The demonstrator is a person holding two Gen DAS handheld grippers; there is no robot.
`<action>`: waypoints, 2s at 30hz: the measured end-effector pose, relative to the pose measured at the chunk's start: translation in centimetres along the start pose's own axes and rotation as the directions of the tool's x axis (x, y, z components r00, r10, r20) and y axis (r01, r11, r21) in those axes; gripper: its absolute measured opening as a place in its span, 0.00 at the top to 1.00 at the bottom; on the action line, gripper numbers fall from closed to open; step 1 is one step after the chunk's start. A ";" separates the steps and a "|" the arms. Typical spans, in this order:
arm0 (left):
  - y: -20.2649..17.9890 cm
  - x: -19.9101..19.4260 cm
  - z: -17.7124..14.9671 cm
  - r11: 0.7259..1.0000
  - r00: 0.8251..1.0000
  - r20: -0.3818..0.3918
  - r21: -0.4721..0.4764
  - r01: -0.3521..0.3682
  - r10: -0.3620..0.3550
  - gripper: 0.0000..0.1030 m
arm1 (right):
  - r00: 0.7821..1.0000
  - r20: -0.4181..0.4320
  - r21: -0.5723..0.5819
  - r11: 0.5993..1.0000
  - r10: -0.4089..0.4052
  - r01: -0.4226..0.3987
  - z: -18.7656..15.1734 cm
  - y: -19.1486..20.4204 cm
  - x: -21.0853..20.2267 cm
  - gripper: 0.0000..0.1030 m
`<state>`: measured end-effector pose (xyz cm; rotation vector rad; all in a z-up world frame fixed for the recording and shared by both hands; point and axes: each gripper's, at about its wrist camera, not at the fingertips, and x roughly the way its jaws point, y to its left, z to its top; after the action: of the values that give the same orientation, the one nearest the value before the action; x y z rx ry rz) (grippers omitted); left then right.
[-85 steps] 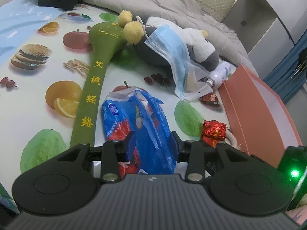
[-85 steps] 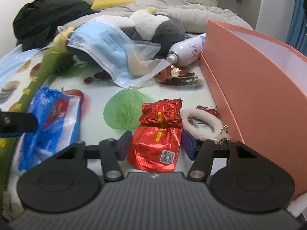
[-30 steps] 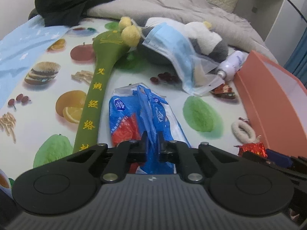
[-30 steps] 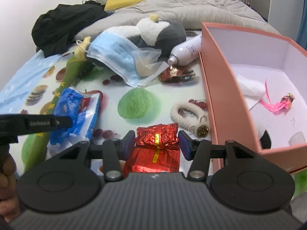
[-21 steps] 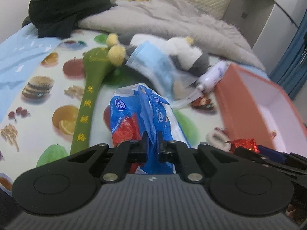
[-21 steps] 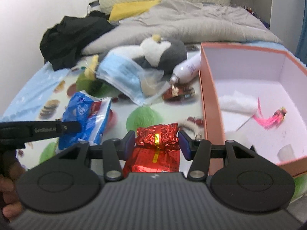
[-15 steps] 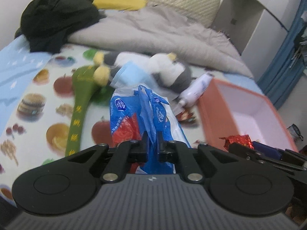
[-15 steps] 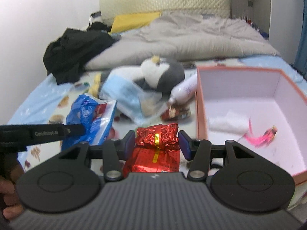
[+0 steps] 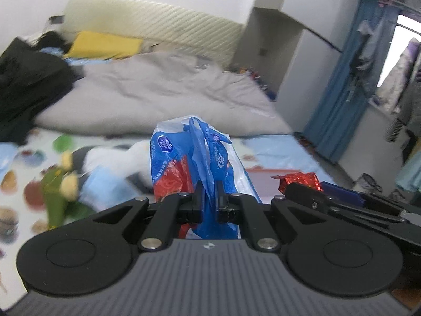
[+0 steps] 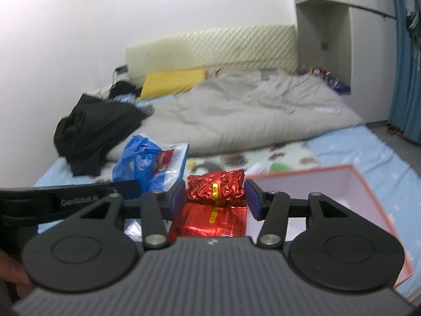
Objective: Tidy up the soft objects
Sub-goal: 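Carry the blue bag and red wrapper into the pink box and release both, then withdraw both tools from the box toward the face mask and white ring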
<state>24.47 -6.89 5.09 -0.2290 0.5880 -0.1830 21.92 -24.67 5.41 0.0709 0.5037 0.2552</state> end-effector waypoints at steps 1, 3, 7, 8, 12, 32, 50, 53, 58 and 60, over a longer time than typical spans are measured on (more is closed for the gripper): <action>-0.8 0.2 0.6 1.000 1.000 0.001 0.009 0.020 -0.020 0.92 | 1.000 0.013 0.000 1.000 -0.016 0.016 0.6 -0.5 -0.3 0.49; -2.3 0.9 1.6 0.998 0.999 -0.010 0.027 0.052 -0.051 0.92 | 0.999 0.026 -0.001 0.999 -0.045 0.045 1.5 -1.5 -0.8 0.49; -5.5 2.8 2.9 0.992 0.994 -0.048 0.070 0.106 -0.103 0.92 | 0.993 0.010 0.027 0.993 -0.114 0.114 2.4 -4.3 -0.8 0.49; -6.3 3.6 3.0 0.990 0.991 -0.063 0.078 0.121 -0.116 0.92 | 0.992 0.001 0.040 0.991 -0.129 0.128 2.5 -5.1 -0.7 0.49; -8.6 7.1 2.9 0.981 0.976 -0.136 0.074 0.182 -0.170 0.92 | 0.981 -0.063 0.082 0.978 -0.186 0.191 1.7 -8.4 0.5 0.49; -13.7 20.4 -5.7 0.942 0.871 -0.483 0.239 0.236 -0.096 0.91 | 0.885 -0.375 0.167 0.920 -0.274 0.356 -8.4 -17.4 5.9 0.47; -12.2 11.1 -1.5 0.946 0.942 -0.305 0.240 0.217 -0.139 0.60 | 0.940 -0.183 0.185 0.928 -0.289 0.322 -4.7 -14.6 -0.8 0.37; -11.7 8.2 -0.9 0.943 0.957 -0.253 0.260 0.209 -0.142 0.59 | 0.949 -0.131 0.183 0.934 -0.286 0.307 -3.9 -13.0 -2.7 0.37; -10.3 3.1 -0.8 0.943 0.974 -0.178 0.274 0.188 -0.142 0.59 | 0.962 -0.061 0.172 0.946 -0.267 0.273 -3.3 -10.0 -5.8 0.37; -9.5 1.2 -1.2 0.945 0.976 -0.162 0.268 0.188 -0.148 0.59 | 0.966 -0.039 0.170 0.951 -0.256 0.259 -3.4 -8.7 -6.9 0.37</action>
<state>23.81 -16.46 5.98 0.0116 0.6743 -0.4487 16.37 -34.86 4.55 0.1718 0.5451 -0.0449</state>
